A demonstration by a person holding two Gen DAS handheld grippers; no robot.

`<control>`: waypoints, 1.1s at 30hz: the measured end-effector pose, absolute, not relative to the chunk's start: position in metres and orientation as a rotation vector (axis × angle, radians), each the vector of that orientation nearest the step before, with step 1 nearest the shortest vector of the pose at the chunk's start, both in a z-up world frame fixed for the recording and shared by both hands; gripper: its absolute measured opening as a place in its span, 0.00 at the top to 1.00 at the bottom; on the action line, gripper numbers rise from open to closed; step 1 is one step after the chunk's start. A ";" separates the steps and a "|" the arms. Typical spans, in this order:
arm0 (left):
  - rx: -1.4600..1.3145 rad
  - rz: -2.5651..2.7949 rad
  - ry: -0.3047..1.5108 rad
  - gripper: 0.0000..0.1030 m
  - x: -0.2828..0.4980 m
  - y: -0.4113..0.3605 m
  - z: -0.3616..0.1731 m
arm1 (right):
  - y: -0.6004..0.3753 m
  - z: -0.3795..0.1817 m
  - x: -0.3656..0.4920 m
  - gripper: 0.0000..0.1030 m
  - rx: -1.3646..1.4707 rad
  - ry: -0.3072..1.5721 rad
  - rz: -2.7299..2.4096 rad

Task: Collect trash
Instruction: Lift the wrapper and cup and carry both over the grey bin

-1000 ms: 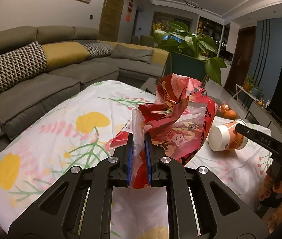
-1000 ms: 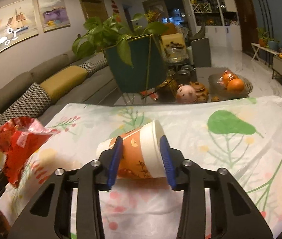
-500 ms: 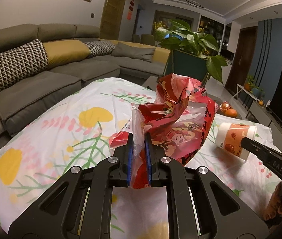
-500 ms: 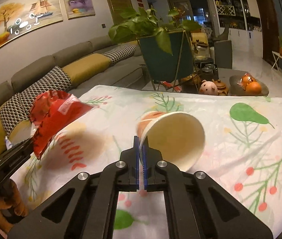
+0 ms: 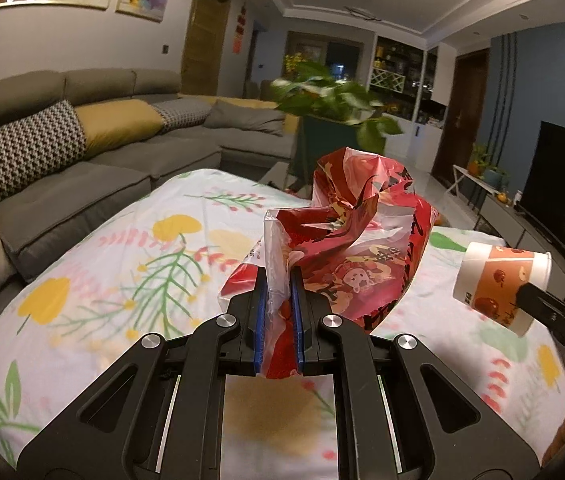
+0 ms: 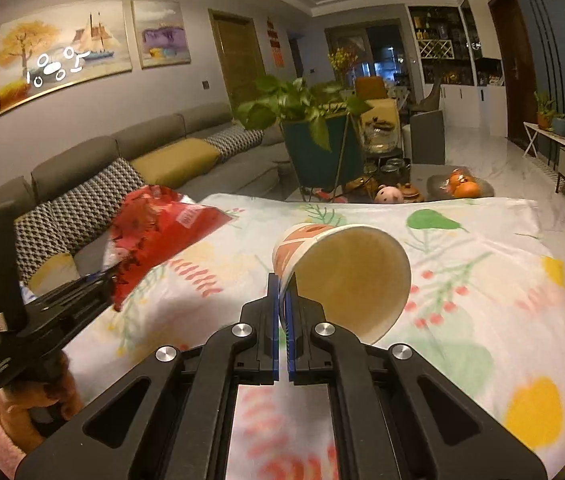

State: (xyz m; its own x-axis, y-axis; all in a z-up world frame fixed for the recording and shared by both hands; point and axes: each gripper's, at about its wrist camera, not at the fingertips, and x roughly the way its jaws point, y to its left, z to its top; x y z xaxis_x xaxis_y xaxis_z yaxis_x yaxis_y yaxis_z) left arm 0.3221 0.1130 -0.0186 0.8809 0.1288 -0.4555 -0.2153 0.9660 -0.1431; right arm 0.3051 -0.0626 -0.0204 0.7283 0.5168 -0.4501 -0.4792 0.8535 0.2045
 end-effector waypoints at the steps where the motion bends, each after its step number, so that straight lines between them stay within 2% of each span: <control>1: -0.189 0.172 0.458 0.90 0.318 0.108 -0.016 | -0.070 -0.018 0.293 0.97 0.076 0.507 0.536; 15: -0.121 0.006 0.421 0.90 0.258 0.003 0.014 | -0.165 0.003 0.197 0.97 0.115 0.399 0.388; 33: -0.032 -0.265 0.410 0.90 0.262 -0.143 0.022 | -0.289 0.005 0.176 0.97 0.232 0.347 0.131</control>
